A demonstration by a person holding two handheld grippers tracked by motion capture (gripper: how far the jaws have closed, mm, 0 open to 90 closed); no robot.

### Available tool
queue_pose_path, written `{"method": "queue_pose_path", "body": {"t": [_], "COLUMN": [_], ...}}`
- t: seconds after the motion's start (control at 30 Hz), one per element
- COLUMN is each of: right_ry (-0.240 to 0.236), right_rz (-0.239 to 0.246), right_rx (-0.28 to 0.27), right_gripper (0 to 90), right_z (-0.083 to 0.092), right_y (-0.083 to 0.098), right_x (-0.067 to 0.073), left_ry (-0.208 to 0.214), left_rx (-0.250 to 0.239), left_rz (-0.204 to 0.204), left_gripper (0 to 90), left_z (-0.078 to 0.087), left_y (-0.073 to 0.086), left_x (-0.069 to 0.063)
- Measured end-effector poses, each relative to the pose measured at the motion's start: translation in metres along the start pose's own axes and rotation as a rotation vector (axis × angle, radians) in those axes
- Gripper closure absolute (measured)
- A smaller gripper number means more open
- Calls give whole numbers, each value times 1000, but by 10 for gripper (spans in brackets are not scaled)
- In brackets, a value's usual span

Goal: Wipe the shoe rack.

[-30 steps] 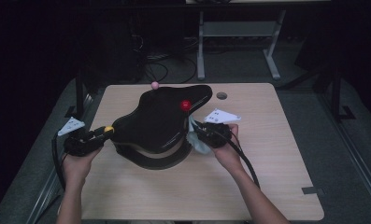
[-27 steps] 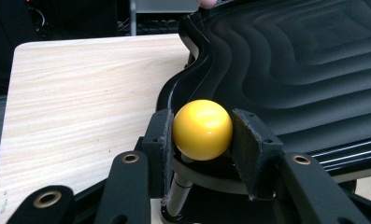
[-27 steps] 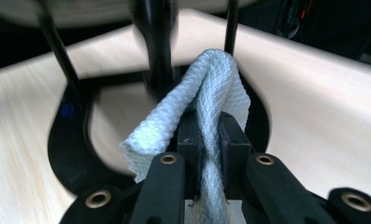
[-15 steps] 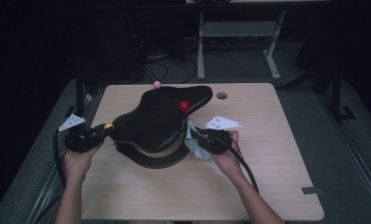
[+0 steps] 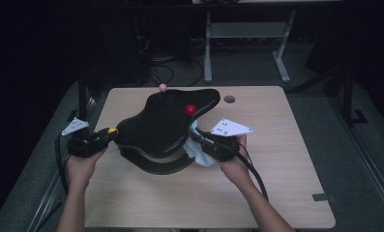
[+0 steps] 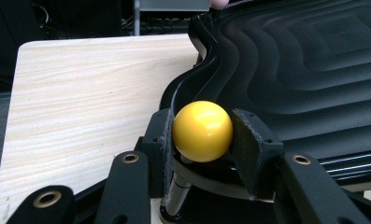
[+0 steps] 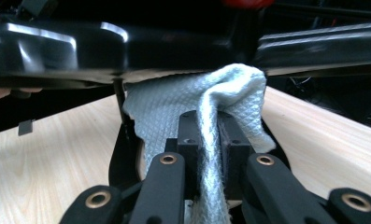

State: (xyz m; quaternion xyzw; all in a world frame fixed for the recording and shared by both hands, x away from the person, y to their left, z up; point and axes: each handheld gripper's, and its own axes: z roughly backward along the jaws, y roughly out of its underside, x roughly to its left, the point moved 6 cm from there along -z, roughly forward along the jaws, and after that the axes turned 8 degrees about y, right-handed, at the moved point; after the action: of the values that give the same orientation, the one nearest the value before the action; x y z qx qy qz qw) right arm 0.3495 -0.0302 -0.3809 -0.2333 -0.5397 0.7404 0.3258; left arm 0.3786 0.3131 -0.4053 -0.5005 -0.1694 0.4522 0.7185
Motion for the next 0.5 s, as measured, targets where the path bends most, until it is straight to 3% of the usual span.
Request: {"method": "queue_pose_path", "body": {"t": [0.17,0.3,0.37,0.5], "right_ry": [8,12,24,30], "right_rz": [7,11,27,35], "right_rx": [57,20,25,100], "right_gripper": [815,815,815,814], "right_z": [-14,-12,-15,-28], "right_y": [20,5,6,35], "right_x": [3,5,6,8], "left_ry": [3,5,6,6], "left_rx": [-1,0,2,3], "left_rz": [-1,0,1,-1], "left_gripper": [598,598,598,598], "left_z": [0,-1,-1,-1], "left_y": [0,0,0,0], "left_x": [0,0,0,0]}}
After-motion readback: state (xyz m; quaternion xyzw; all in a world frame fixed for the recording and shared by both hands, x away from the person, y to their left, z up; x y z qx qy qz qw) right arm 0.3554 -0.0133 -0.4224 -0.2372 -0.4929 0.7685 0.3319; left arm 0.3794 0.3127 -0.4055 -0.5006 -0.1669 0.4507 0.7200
